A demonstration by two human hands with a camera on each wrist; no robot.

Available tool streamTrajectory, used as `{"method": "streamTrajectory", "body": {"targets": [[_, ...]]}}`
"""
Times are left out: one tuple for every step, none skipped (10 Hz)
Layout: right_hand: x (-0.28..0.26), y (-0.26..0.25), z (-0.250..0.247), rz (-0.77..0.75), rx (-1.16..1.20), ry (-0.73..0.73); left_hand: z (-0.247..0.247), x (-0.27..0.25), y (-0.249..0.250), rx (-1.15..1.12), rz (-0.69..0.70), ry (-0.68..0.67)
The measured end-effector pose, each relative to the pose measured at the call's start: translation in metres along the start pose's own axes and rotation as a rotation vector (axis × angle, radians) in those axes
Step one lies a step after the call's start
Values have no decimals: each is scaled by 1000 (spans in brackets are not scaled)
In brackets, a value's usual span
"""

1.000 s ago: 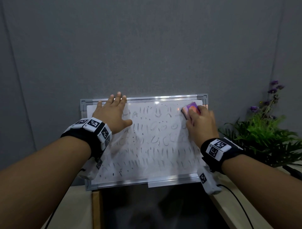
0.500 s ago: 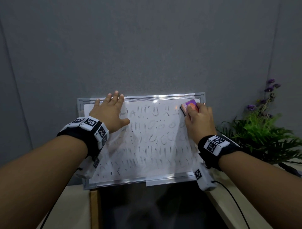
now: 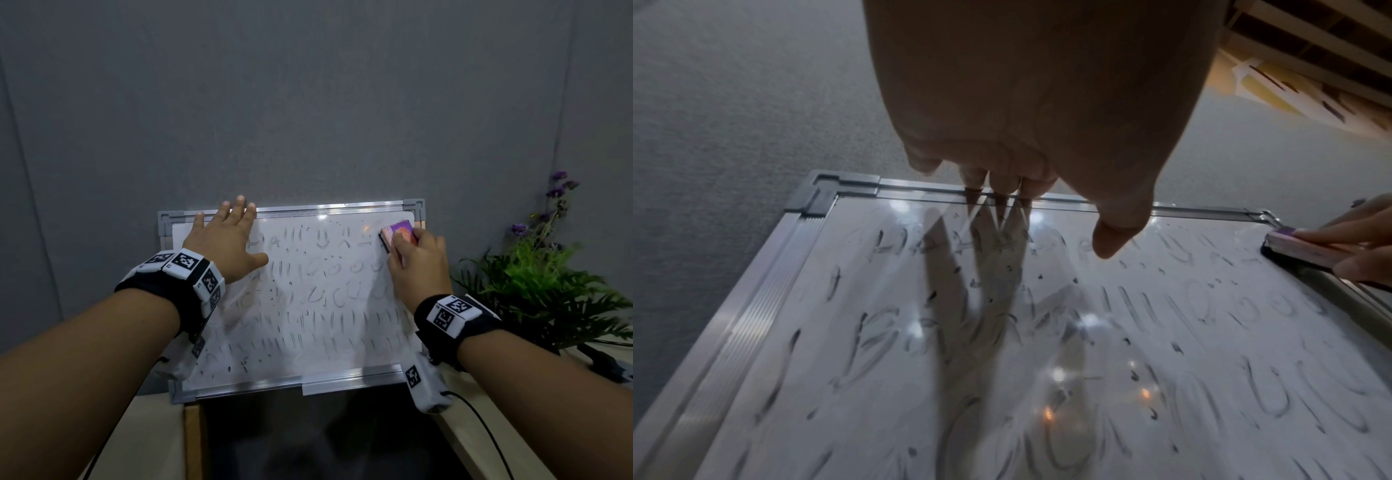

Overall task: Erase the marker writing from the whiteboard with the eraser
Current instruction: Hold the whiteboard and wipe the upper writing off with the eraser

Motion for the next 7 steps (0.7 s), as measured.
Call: {"method": "streamTrajectory", "body": {"targets": [[-16,6,2,5,-37,-52,0,0,-1,-4,-6,-5],[-16,10,1,19,-49,-32,1,0,-1,-4,-4,-10],[-3,6,0,34,-36,-14,0,0,0,-2,-2,-7],[-5,0,2,9,-21,-34,0,1,-1,3,-4,-7],[-21,0,5,-24,-22,-52,1,1,-1,6,-7,-11],[-22,5,2,-1,-36,-24,1,1,-1,6,-6,-13],[-6,5,-2,29,-36,-11,1,1,-1,0,-2,-12]]}}
Point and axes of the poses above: each hand's wrist, its own x-axis towards the middle knuckle, its own z-axis out of the palm, y = z × x, the point moved 5 cm from there along x, towards the middle knuckle, and after that the axes turned 13 degrees about -z, right-handed, at the moved point
